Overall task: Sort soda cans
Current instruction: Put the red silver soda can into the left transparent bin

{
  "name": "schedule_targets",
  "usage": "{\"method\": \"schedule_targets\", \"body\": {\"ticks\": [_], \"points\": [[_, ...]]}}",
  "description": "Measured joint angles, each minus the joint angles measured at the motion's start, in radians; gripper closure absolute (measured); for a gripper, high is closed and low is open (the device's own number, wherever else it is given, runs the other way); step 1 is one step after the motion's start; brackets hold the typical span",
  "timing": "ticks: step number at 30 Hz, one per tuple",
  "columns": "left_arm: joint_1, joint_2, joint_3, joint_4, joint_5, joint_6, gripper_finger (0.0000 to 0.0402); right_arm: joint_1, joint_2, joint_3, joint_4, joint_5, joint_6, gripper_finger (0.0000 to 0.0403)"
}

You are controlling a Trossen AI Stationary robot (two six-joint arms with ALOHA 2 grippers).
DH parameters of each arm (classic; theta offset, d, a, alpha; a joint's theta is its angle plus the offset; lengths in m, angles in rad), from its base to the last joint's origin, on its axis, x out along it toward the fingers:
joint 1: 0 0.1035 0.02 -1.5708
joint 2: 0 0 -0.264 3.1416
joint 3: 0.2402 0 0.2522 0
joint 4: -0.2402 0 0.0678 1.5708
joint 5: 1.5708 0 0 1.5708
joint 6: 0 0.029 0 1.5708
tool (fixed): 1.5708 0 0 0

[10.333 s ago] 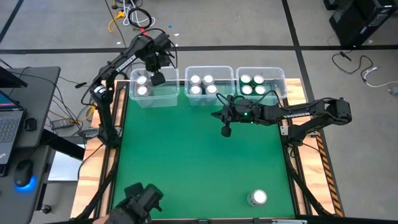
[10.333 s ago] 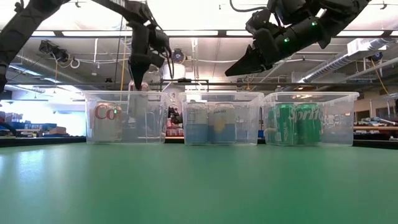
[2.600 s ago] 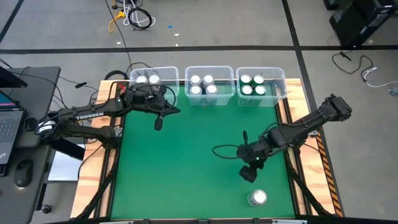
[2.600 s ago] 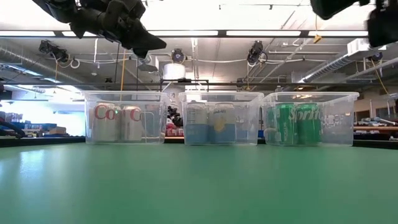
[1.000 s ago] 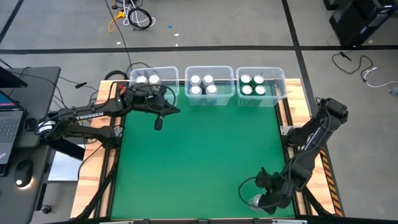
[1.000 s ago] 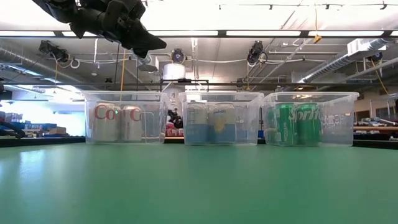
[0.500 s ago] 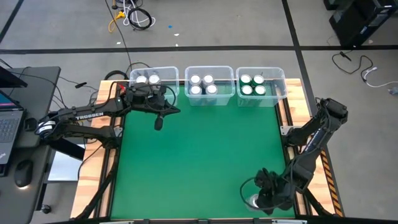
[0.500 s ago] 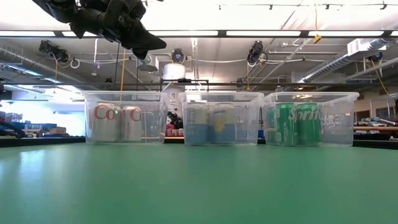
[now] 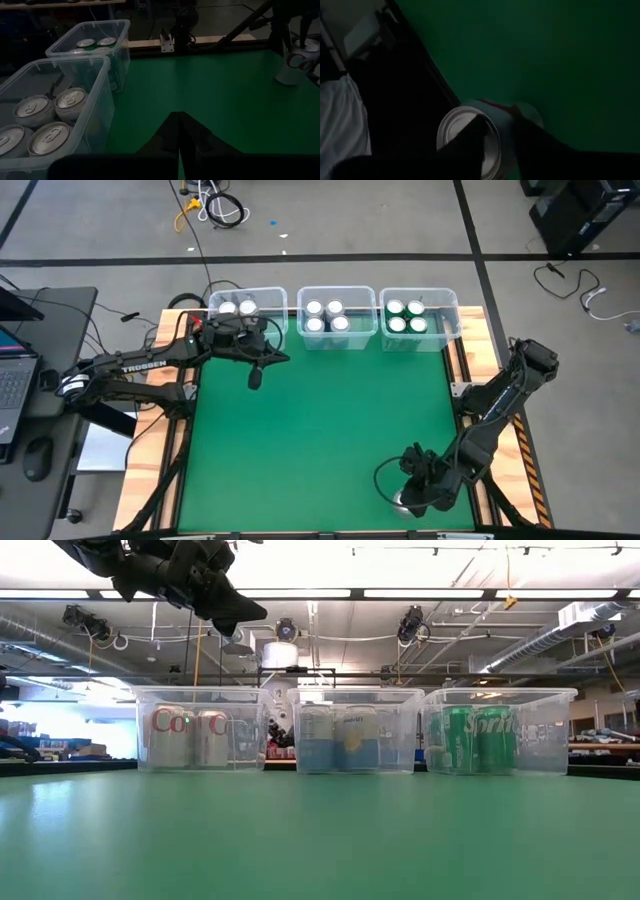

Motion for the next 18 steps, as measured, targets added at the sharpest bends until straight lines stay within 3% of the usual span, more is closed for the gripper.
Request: {"method": "schedule_targets", "body": {"ticks": [6, 18], "points": [[0.0, 0.0, 0.0, -0.02, 0.0, -0.002, 0.0396, -0.022, 0.002, -0.002, 0.043, 0.018, -0.056, 0.0393], [0.0, 0.0, 0.0, -0.023, 0.0, -0.002, 0.0396, -0.026, 0.007, -0.008, 0.044, 0.022, -0.071, 0.0403]]}}
